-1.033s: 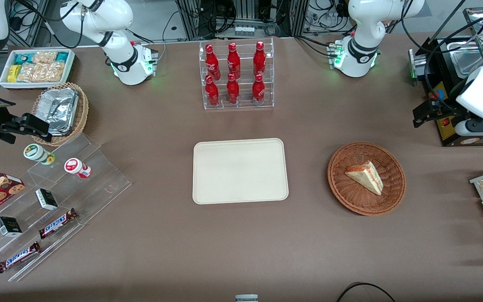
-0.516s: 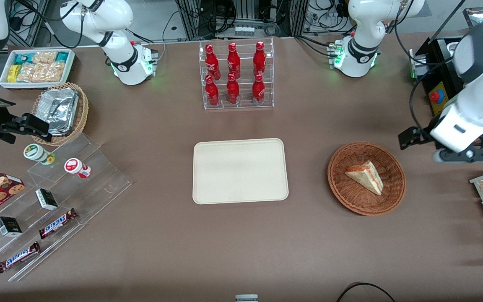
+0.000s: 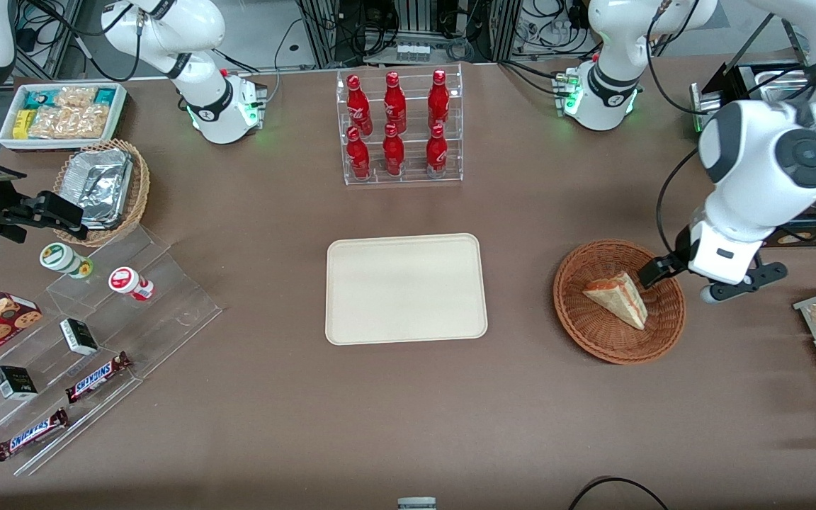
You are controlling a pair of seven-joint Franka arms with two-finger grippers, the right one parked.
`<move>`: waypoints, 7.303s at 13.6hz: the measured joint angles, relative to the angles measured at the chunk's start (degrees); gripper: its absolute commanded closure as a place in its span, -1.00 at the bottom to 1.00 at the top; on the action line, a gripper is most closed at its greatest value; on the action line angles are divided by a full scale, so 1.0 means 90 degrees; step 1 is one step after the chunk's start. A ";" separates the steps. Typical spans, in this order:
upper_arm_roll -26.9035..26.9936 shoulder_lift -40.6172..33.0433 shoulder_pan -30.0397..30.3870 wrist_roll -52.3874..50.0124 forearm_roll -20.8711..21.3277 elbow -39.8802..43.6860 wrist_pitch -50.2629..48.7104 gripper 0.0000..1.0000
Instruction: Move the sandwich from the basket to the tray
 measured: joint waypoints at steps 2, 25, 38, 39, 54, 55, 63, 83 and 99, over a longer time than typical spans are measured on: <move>-0.0049 0.0001 -0.0001 -0.0700 0.0000 -0.0429 0.0451 -1.00; -0.0082 0.1040 -0.0010 -0.2418 0.0001 -0.0782 0.1728 1.00; -0.0206 0.2222 -0.2693 -0.2421 0.0361 0.2895 -0.1277 1.00; -0.0206 0.2484 -0.2876 -0.2418 0.0436 0.3096 -0.1275 1.00; -0.0205 0.4211 -0.4513 -0.2424 0.0742 0.4111 -0.0524 1.00; -0.0205 0.4267 -0.4528 -0.2424 0.0742 0.4131 -0.0502 1.00; -0.0206 0.4516 -0.4707 -0.2424 0.0742 0.4182 -0.0320 -1.00; -0.0008 0.0476 -0.2021 0.0023 0.0030 0.2929 -0.2869 -1.00; -0.0047 -0.0455 0.0293 0.3689 -0.0078 0.2614 -0.3770 -1.00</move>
